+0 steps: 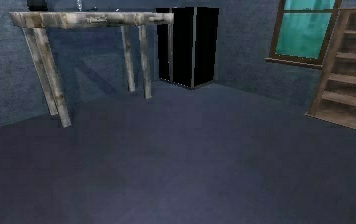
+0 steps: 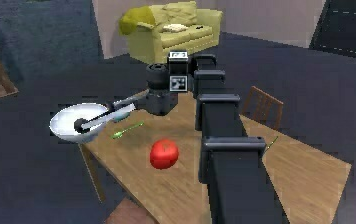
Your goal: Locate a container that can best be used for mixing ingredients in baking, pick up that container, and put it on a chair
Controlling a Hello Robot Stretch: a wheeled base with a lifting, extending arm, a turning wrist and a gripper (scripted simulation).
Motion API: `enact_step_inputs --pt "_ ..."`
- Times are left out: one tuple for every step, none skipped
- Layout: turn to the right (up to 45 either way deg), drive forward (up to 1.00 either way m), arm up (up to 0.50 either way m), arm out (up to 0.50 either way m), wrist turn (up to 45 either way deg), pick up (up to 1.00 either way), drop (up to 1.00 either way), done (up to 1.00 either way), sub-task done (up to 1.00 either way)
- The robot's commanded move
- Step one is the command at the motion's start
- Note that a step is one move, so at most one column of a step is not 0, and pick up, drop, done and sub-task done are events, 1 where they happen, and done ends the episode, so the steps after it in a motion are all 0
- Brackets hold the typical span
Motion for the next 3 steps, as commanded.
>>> enact_step_inputs --pt "0.0 0.0 0.0 0.0 0.0 0.0 1.0 0.0 0.0" --pt "0.0 0.0 0.0 -0.1 0.0 0.0 0.0 0.0 0.0" --pt "0.0 0.0 0.0 0.0 0.0 0.0 0.0 1.0 0.0"
